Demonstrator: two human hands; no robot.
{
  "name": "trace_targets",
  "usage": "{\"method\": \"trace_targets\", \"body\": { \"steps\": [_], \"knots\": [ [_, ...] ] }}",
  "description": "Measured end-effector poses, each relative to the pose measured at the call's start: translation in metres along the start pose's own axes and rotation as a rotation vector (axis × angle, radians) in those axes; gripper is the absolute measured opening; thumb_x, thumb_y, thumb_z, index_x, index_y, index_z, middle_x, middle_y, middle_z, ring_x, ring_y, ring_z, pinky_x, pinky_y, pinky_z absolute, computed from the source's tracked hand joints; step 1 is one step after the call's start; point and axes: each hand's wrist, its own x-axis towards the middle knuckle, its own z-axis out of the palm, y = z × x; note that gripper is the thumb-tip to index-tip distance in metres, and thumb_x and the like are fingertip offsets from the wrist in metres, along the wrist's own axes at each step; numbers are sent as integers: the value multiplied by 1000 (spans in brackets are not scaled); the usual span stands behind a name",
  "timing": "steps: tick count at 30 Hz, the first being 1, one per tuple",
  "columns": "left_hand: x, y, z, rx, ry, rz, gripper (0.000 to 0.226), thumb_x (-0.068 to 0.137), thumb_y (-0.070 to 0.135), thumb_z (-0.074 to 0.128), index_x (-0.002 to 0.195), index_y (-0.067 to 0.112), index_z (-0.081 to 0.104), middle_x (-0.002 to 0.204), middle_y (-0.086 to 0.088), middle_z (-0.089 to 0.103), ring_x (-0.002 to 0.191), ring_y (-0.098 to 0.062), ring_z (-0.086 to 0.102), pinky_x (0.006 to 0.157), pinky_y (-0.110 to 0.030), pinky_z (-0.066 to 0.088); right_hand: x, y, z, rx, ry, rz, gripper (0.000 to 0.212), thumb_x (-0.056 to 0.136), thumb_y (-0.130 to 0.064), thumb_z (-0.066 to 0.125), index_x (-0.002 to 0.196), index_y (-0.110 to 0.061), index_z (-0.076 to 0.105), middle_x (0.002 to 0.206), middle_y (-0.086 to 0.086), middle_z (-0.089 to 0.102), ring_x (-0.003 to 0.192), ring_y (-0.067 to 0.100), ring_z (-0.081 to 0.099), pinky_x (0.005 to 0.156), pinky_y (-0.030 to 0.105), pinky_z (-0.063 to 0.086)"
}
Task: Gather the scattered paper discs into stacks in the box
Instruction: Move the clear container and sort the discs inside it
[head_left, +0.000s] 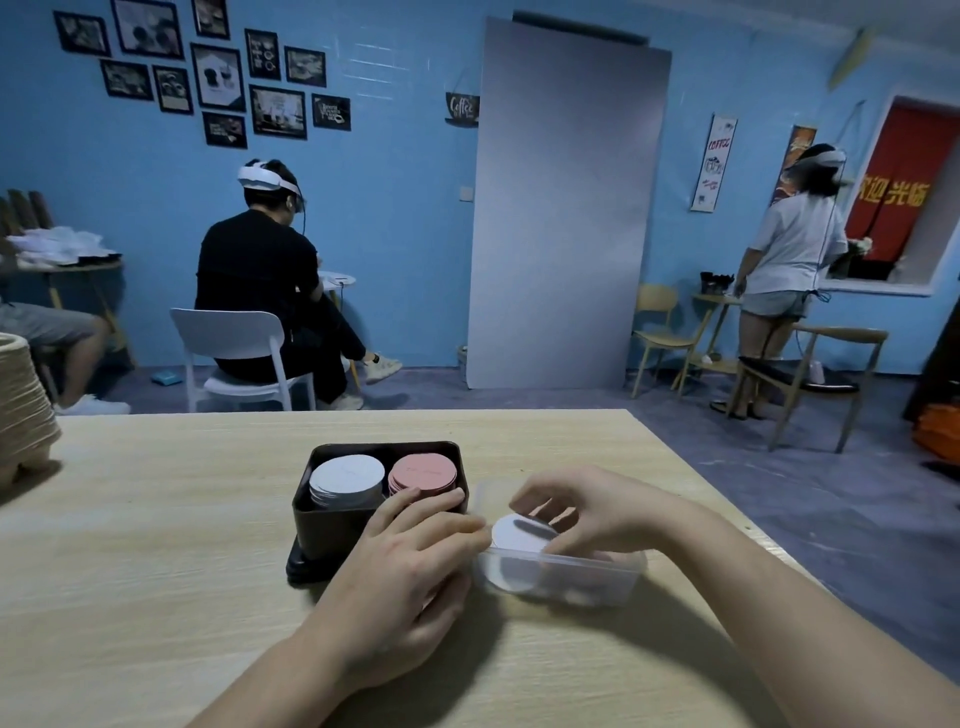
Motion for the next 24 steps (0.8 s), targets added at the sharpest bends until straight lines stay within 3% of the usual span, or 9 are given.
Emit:
{"method": "trace_targets", "body": {
  "steps": [3,7,12,24],
  "knots": [
    [-1,-1,-1,16,10,10,39,96,31,57,134,35,61,142,17,60,144,-10,45,118,-42,33,-7,0,-2,23,84,4,49,81,-9,86,124,-20,66,122,-8,68,112,8,66,94,26,58],
    [-2,-5,-6,73,-14,33,38,97,35,55,136,32,59,148,12,56,139,-14,51,116,-40,38,-14,-3,-5,33,188,-5,49,77,-23,90,120,-28,68,118,-14,68,108,4,64,92,26,58],
    [-12,-14,-17,169,-54,55,42,97,44,55,135,27,63,152,8,54,141,-16,51,119,-30,29,-11,-11,-5,110,298,-34,51,75,-23,91,121,-28,69,118,-12,69,109,3,64,92,23,56],
    [-68,-51,-62,226,-59,-57,44,92,37,56,133,23,65,150,5,57,138,-16,54,114,-27,35,46,-71,9,249,340,-89,61,73,-14,95,127,-18,66,118,-4,73,108,8,69,92,23,57]
  ]
}}
